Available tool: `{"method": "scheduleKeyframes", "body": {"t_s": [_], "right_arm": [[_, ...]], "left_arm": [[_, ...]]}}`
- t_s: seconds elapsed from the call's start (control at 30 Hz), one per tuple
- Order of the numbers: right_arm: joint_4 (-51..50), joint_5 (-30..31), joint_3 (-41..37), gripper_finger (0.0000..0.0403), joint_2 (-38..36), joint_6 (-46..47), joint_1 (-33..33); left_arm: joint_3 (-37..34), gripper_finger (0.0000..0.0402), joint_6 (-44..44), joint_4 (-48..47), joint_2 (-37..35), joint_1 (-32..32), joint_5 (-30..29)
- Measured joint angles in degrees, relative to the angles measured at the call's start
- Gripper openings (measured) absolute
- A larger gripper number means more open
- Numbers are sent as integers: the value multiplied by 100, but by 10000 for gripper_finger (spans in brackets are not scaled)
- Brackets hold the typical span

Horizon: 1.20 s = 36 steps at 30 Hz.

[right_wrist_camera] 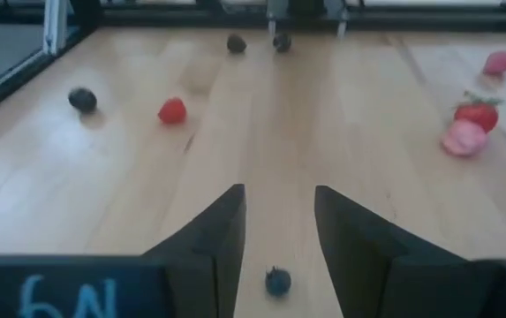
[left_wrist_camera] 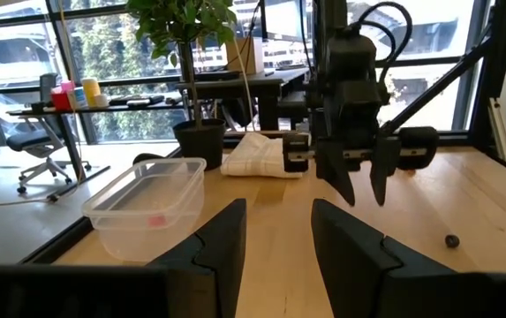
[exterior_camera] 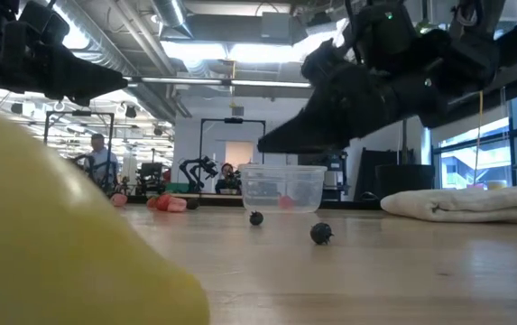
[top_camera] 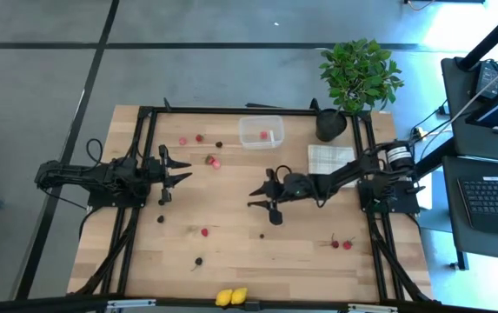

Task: Pick and placing Produce into tupperware
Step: Put the top blueberry into the transparent container

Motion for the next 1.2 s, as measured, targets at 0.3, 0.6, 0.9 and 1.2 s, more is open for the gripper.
{"method": "scheduleKeyframes", "body": {"t_s": [0.3, 0.6, 0.9, 1.2], "right_arm": [[929, 147, -4, 140, 727, -1, 0], [780, 203, 215, 140, 1033, 24, -9], [-161, 198, 603, 140, 1035, 154, -136], [-280, 177, 603, 140, 1035, 159, -140]], "left_arm": [[0, 124, 0, -12, 0, 0, 0], [0, 124, 0, -12, 0, 0, 0], [0, 124, 0, -14, 0, 0, 0], [0, 124, 1, -14, 0, -1, 0]]}}
